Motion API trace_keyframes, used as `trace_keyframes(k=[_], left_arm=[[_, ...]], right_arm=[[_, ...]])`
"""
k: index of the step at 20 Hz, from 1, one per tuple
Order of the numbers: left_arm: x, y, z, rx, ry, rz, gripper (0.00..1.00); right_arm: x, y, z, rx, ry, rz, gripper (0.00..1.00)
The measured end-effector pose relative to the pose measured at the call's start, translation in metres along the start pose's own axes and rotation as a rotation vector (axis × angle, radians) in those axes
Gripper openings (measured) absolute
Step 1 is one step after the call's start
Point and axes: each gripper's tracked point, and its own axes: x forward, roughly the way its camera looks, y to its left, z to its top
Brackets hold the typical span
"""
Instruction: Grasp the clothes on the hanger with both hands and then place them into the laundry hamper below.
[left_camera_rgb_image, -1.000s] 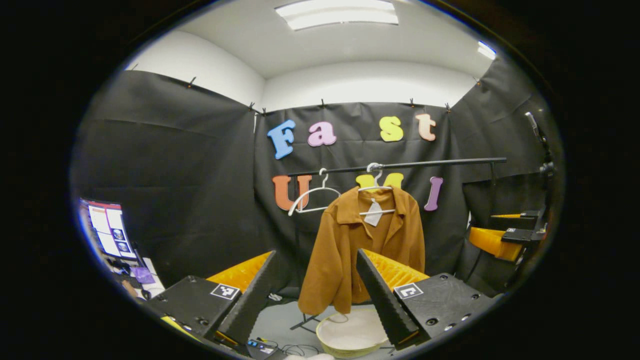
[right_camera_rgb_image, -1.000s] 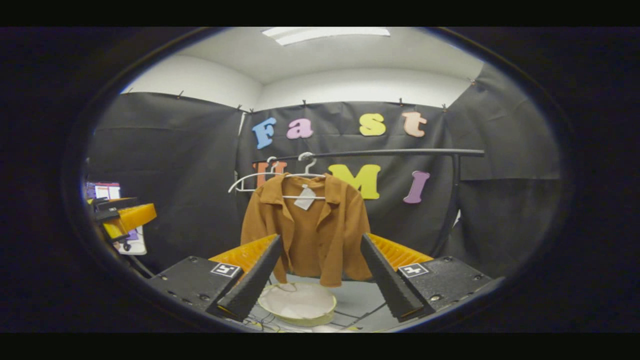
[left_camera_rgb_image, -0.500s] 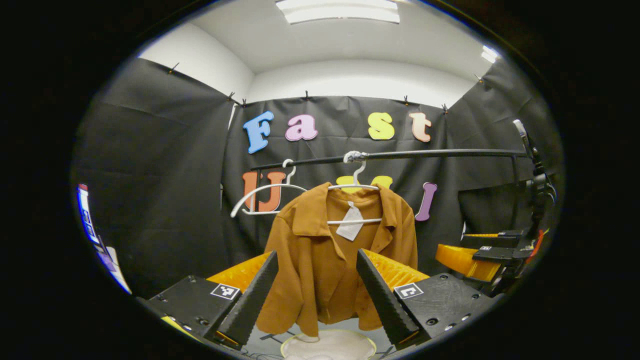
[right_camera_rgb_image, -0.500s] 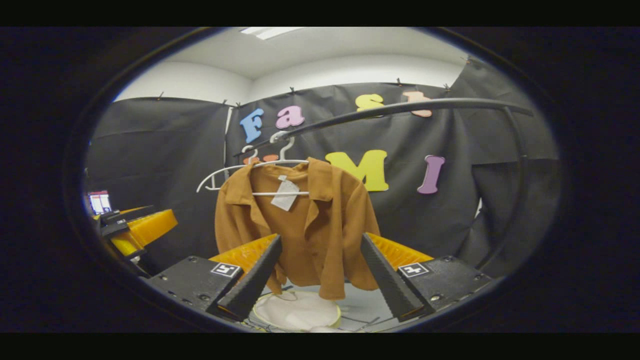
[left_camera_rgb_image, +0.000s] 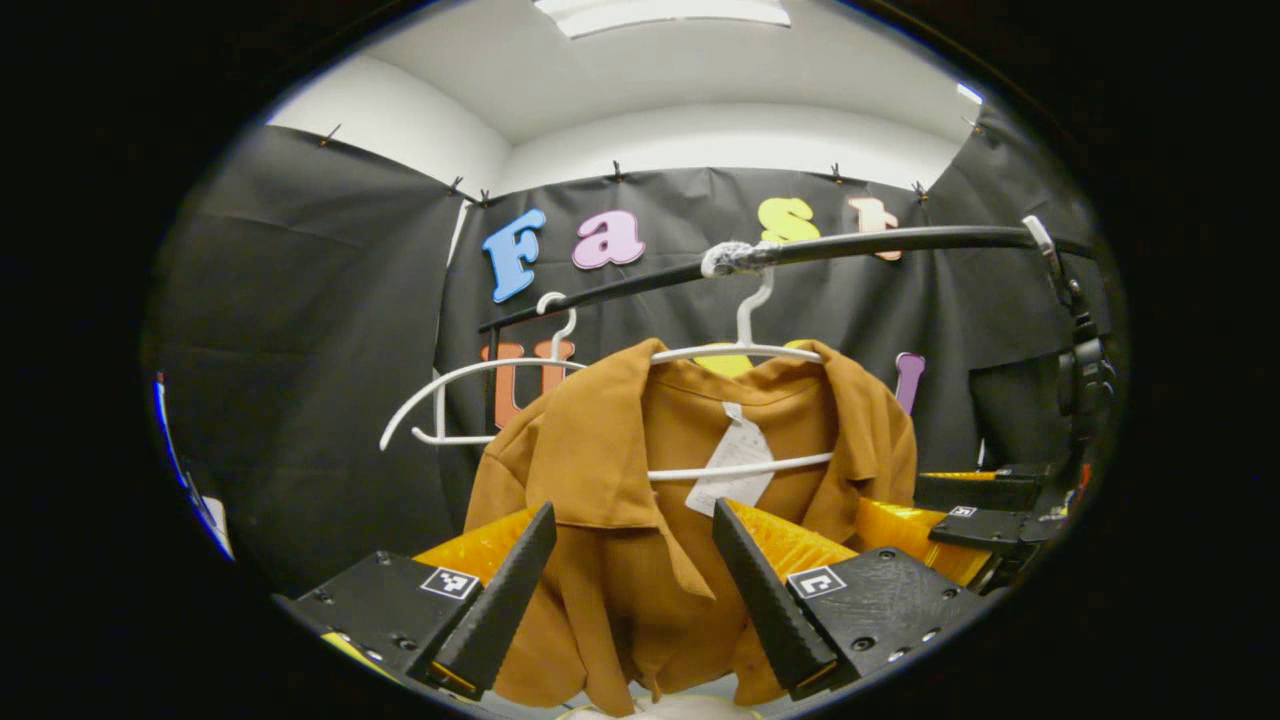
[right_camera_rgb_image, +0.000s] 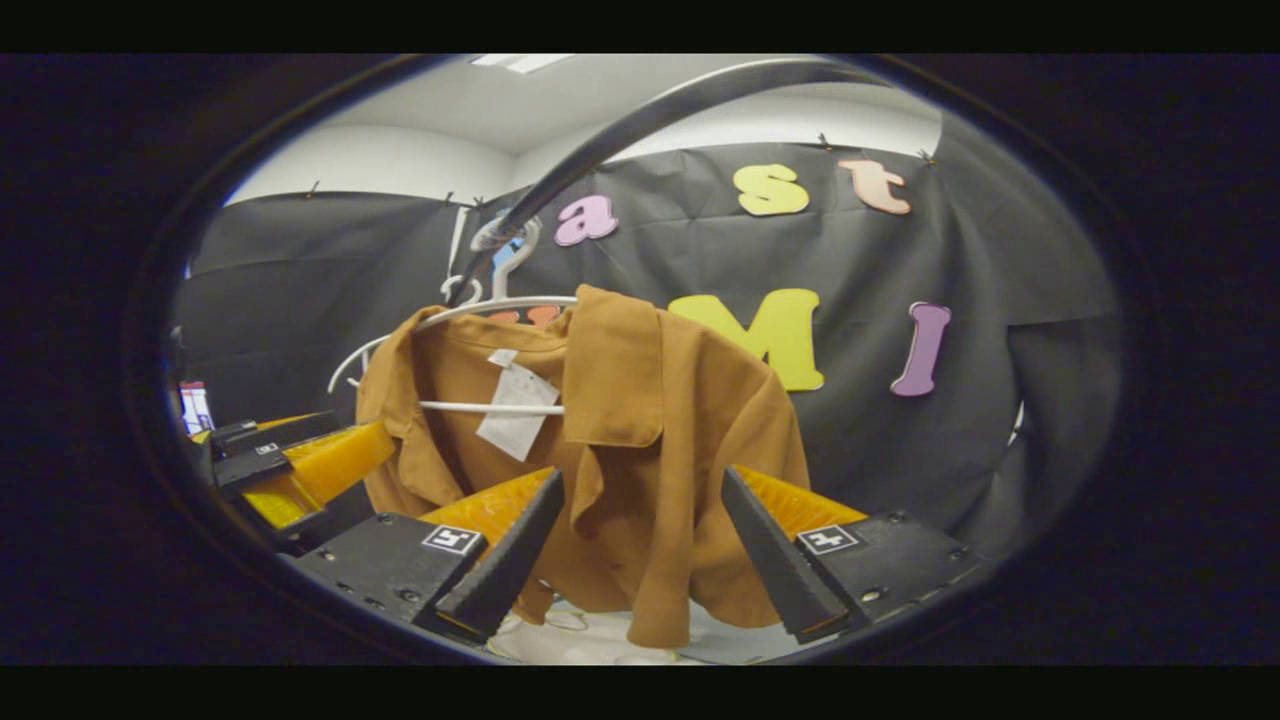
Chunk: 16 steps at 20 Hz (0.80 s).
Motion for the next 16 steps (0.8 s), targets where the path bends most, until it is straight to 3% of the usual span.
trace_keyframes(k=[1, 7, 8, 9, 10, 11, 12, 14, 16], left_arm=[[0.007, 0.000, -0.005, 0.008, 0.011, 0.004, 1.00], [0.039, 0.018, -0.016, 0.005, 0.018, 0.080, 1.00], [0.042, 0.024, -0.020, 0.010, 0.027, 0.108, 0.91], [0.046, 0.026, -0.024, 0.017, 0.041, 0.120, 1.00], [0.048, 0.027, -0.027, 0.019, 0.053, 0.123, 0.92], [0.051, 0.028, -0.028, 0.016, 0.061, 0.126, 1.00], [0.052, 0.029, -0.029, 0.009, 0.066, 0.124, 1.00], [0.051, 0.032, -0.030, -0.004, 0.071, 0.127, 0.99], [0.052, 0.037, -0.034, -0.011, 0.084, 0.132, 0.80]], right_arm=[[0.010, 0.001, 0.001, 0.004, -0.002, 0.003, 1.00], [0.045, 0.010, -0.002, 0.003, 0.007, -0.004, 1.00], [0.047, 0.011, -0.004, 0.001, 0.010, -0.006, 1.00], [0.051, 0.012, -0.005, -0.001, 0.011, -0.007, 0.99], [0.051, 0.010, -0.004, -0.002, 0.012, -0.006, 0.98], [0.051, 0.010, -0.002, -0.003, 0.011, 0.006, 0.94], [0.055, 0.009, -0.003, -0.003, 0.008, 0.007, 0.91], [0.057, 0.006, -0.004, 0.006, 0.008, 0.023, 0.69], [0.058, 0.000, -0.005, 0.014, 0.008, 0.043, 0.52]])
